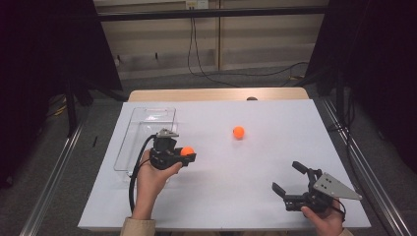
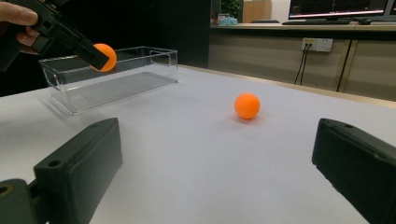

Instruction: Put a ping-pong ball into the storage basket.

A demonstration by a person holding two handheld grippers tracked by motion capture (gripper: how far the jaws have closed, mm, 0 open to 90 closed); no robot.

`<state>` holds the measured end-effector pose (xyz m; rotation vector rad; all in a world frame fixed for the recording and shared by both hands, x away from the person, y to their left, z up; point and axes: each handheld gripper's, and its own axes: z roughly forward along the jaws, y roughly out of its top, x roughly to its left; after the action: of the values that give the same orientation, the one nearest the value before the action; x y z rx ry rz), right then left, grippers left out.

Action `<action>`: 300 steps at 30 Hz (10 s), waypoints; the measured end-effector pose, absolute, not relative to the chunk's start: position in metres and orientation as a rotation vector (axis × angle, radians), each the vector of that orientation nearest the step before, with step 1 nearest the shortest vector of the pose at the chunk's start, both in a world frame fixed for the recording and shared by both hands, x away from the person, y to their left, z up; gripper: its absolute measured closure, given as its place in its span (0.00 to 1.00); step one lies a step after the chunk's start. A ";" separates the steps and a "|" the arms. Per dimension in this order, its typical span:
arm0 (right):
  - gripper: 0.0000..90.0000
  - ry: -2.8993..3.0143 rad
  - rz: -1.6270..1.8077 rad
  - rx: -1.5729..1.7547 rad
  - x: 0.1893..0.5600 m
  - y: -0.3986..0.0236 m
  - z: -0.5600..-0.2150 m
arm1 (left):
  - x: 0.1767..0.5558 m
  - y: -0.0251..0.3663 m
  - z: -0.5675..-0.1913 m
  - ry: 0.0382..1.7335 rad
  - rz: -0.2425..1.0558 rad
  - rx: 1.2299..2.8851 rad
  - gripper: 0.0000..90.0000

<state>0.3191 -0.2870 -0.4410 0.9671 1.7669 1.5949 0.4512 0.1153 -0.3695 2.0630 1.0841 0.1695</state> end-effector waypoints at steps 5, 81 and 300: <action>0.01 1.768 1.590 0.966 0.319 -0.288 -0.441 | 0.452 0.118 -0.368 1.076 0.180 2.084 0.57; 0.01 1.771 1.591 0.955 0.319 -0.288 -0.441 | 0.454 0.151 -0.360 1.163 0.246 2.029 0.57; 0.02 1.766 1.598 0.945 0.318 -0.289 -0.439 | 0.462 0.190 -0.371 1.352 0.466 1.993 0.29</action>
<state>0.3184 -0.2892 -0.4385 0.9451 1.7658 1.5975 0.4620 0.1897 -0.3705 1.9927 1.3523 0.4656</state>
